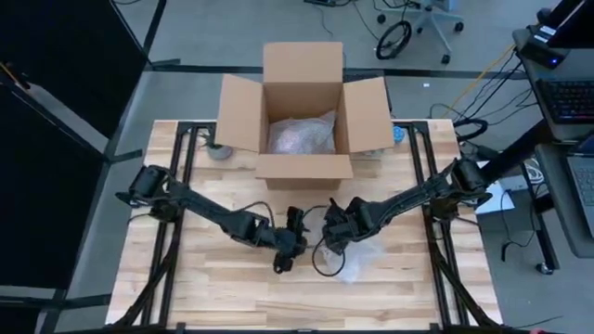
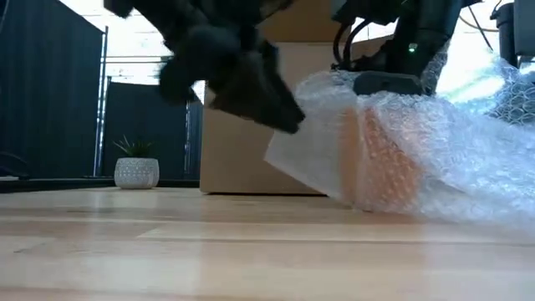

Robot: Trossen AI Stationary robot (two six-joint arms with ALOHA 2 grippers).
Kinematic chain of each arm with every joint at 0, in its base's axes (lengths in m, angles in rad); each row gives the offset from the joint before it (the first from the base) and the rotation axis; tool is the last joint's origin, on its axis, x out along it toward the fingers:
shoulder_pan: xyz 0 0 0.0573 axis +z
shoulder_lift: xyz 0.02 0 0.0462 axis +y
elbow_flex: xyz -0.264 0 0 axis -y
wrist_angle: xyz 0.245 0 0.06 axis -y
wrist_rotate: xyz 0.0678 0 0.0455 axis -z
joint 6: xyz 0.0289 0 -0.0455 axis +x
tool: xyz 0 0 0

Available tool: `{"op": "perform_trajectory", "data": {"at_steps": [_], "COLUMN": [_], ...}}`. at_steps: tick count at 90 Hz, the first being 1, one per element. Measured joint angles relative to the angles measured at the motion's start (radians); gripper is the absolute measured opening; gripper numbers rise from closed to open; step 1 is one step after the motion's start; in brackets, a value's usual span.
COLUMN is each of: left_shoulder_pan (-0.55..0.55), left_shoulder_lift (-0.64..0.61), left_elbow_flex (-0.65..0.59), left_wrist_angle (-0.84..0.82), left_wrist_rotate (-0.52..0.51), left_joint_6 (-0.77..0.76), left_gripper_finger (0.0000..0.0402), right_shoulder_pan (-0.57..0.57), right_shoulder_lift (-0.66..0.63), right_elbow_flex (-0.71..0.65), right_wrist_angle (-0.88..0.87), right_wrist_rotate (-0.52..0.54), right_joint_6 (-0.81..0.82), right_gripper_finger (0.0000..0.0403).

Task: Wrap mug
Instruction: Wrap the orange mug with transparent bubble wrap

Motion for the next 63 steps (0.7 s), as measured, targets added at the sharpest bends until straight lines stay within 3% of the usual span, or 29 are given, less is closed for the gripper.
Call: {"op": "perform_trajectory", "data": {"at_steps": [30,47,63], "left_shoulder_pan": [0.119,0.128,0.127], "left_shoulder_lift": [0.027,0.100,0.169], "left_elbow_flex": [-0.001,-0.001,0.002], "left_wrist_angle": [0.209,0.310,0.405], "left_wrist_rotate": [0.342,0.381,0.325], "left_joint_6": [0.049,0.198,0.404], "left_gripper_finger": [0.0194,0.0194,0.0194], "right_shoulder_pan": [0.003,0.004,0.004], "right_shoulder_lift": [-0.003,-0.015,-0.016], "right_elbow_flex": [0.000,0.004,0.004], "right_wrist_angle": [0.007,0.005,-0.009], "right_wrist_rotate": [-0.010,-0.014,-0.021], "right_joint_6": [-0.024,-0.060,-0.065], "right_gripper_finger": [0.0210,0.0210,0.0210]}}
